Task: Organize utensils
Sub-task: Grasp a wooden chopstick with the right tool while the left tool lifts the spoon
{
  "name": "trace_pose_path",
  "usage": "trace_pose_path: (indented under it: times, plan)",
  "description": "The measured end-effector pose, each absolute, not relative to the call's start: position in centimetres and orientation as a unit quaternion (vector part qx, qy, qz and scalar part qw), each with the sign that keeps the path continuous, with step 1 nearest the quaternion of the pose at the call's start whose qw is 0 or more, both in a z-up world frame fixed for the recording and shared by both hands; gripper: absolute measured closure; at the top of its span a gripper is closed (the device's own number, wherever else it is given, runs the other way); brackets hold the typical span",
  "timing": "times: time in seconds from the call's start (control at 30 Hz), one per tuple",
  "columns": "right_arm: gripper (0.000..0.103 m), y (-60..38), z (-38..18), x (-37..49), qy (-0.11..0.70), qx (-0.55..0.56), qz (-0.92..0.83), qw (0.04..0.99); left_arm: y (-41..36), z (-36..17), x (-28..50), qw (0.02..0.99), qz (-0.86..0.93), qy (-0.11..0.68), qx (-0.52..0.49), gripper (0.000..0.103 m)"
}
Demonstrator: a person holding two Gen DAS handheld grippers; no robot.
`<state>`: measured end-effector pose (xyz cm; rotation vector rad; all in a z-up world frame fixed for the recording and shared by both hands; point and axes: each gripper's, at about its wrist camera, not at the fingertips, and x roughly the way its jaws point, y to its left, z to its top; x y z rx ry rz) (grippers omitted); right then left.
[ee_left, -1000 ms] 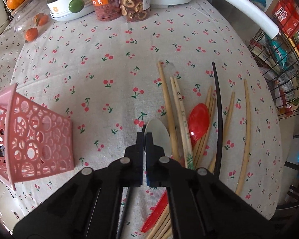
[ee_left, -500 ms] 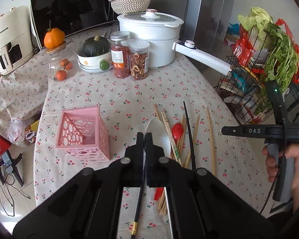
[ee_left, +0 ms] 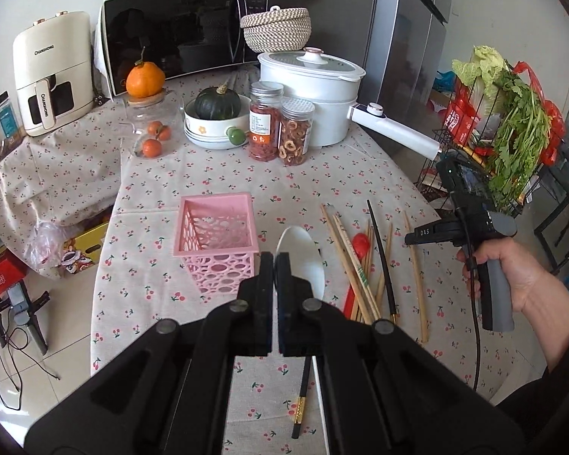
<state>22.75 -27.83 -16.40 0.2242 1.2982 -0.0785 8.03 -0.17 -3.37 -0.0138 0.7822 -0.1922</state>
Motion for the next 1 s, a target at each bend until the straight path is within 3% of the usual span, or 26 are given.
trace_pose_path:
  times: [0.27,0.7,1.0]
  plan:
    - [0.097,-27.0,-15.0,21.6,0.592,0.094,-0.028,0.800,2.5,-1.7,7.3,0.934,-0.065,0.349,-0.045,0.101]
    - [0.097,-24.3,-2.3,14.0,0.429,0.110,0.056,0.895,3.8,1.6,6.2,0.969,-0.011,0.241,-0.054,0.101]
    - [0.097,-21.6,2.4,11.7,0.343,0.105,0.097,0.928,4.5,2.0,7.9,0.987,0.067,0.139,-0.053,0.101]
